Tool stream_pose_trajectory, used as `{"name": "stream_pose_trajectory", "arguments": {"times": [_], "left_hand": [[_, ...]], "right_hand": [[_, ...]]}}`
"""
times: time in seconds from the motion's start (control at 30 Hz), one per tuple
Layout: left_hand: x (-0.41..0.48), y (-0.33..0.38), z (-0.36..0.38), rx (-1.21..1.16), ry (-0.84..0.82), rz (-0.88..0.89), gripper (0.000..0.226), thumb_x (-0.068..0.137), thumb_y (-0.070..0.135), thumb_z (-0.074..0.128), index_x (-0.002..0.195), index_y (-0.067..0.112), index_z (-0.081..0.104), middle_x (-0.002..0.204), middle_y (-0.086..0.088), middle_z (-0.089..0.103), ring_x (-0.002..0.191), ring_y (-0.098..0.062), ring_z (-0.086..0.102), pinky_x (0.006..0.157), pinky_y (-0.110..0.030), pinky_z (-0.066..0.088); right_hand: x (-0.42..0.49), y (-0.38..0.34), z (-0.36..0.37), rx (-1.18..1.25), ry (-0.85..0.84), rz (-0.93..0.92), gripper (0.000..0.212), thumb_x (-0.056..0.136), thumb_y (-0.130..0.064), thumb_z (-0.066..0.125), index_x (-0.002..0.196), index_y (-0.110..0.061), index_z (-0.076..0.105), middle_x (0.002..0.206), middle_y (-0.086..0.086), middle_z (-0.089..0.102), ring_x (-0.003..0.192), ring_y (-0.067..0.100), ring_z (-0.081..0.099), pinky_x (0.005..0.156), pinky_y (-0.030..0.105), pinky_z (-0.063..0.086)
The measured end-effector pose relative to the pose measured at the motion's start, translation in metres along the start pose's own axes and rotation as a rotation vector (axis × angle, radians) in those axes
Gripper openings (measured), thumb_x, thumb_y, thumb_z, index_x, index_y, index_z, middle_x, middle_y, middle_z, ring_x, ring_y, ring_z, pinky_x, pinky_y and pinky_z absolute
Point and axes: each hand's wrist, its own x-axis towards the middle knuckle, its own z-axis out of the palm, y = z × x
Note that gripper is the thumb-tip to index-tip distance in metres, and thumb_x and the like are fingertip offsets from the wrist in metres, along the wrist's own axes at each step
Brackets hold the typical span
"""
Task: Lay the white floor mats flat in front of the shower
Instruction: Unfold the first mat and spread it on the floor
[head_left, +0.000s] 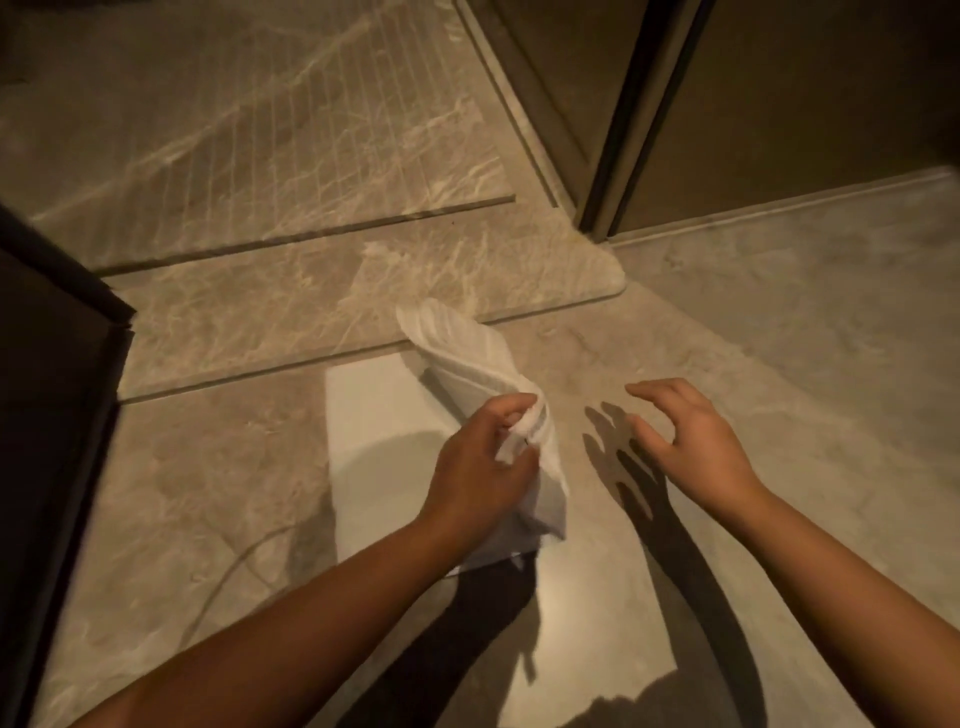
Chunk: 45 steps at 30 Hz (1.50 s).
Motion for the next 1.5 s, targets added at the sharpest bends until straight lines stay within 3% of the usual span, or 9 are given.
{"name": "stream_pose_trajectory", "arguments": {"times": [0.17,0.27,0.43,0.5,0.6,0.77,1.07,1.23,1.5], "left_hand": [[0.006,-0.003,0.042,0.1,-0.329,0.019,0.054,0.088,0.023,0.058,0.138,0.023,0.036,0.123,0.005,0.052,0.11,-0.004,0.048,0.082,0.001,0.031],[0.004,-0.028,0.036,0.285,-0.327,0.013,0.05,0.09,0.033,0.048,0.136,0.016,0.039,0.133,-0.005,0.05,0.121,-0.017,0.045,0.098,-0.018,0.029],[-0.002,-0.076,0.003,0.672,-0.25,-0.001,0.053,0.083,0.042,0.038,0.116,0.005,0.059,0.116,-0.019,0.062,0.107,-0.038,0.058,0.092,-0.046,0.042],[-0.004,-0.08,-0.011,0.86,-0.187,-0.038,0.047,0.085,0.036,0.049,0.122,0.008,0.055,0.13,-0.021,0.052,0.122,-0.041,0.045,0.096,-0.057,0.036],[-0.01,-0.097,-0.032,0.974,-0.232,-0.166,0.06,0.089,0.043,0.047,0.142,0.02,0.029,0.153,-0.012,0.016,0.14,-0.033,0.006,0.11,-0.052,0.011],[-0.021,-0.113,-0.046,0.994,-0.348,-0.188,0.072,0.077,0.056,0.025,0.144,0.03,0.02,0.156,-0.006,0.005,0.141,-0.028,0.001,0.109,-0.053,0.014],[-0.007,-0.1,-0.016,1.019,-0.422,0.028,0.063,0.072,0.054,0.038,0.121,0.019,0.059,0.13,-0.019,0.053,0.114,-0.043,0.051,0.082,-0.055,0.046],[-0.003,-0.09,0.009,1.047,-0.47,0.069,0.061,0.069,0.054,0.039,0.115,0.021,0.062,0.125,-0.016,0.059,0.108,-0.041,0.056,0.076,-0.052,0.05],[-0.005,-0.09,0.016,1.047,-0.461,0.074,0.059,0.072,0.053,0.04,0.117,0.021,0.06,0.127,-0.017,0.057,0.11,-0.04,0.056,0.079,-0.053,0.049]], "right_hand": [[-0.024,0.025,-0.018,0.014,0.068,0.125,0.031,0.089,-0.022,0.054,0.12,-0.015,0.057,0.123,0.008,0.055,0.111,0.023,0.052,0.086,0.025,0.035],[-0.03,0.03,-0.018,0.002,0.055,0.12,0.031,0.089,-0.017,0.055,0.119,-0.013,0.057,0.122,0.008,0.056,0.111,0.022,0.052,0.084,0.022,0.033],[-0.025,0.028,0.006,-0.071,-0.086,0.073,0.039,0.09,-0.023,0.054,0.128,-0.015,0.05,0.131,0.008,0.052,0.117,0.023,0.049,0.092,0.027,0.038],[-0.02,0.025,0.019,-0.14,-0.175,0.034,0.044,0.09,-0.028,0.051,0.132,-0.018,0.044,0.136,0.004,0.047,0.121,0.022,0.045,0.096,0.031,0.038],[-0.015,0.018,0.04,-0.27,-0.309,-0.08,0.046,0.09,-0.031,0.048,0.135,-0.021,0.039,0.142,0.001,0.04,0.127,0.022,0.037,0.099,0.035,0.039],[-0.016,0.03,0.051,-0.35,-0.332,-0.097,0.049,0.091,-0.036,0.045,0.138,-0.025,0.035,0.148,-0.007,0.031,0.133,0.017,0.026,0.096,0.033,0.042],[-0.035,0.081,0.022,-0.339,-0.335,0.033,0.053,0.09,-0.039,0.048,0.139,-0.03,0.031,0.151,-0.011,0.026,0.135,0.014,0.024,0.102,0.034,0.039],[-0.043,0.103,0.003,-0.136,-0.158,0.289,0.055,0.084,-0.03,0.061,0.134,-0.02,0.04,0.142,0.004,0.038,0.129,0.024,0.033,0.102,0.038,0.036],[-0.048,0.121,-0.003,-0.043,-0.102,0.54,0.061,0.079,-0.026,0.069,0.132,-0.014,0.041,0.125,0.019,0.044,0.117,0.034,0.041,0.097,0.041,0.039]]}}
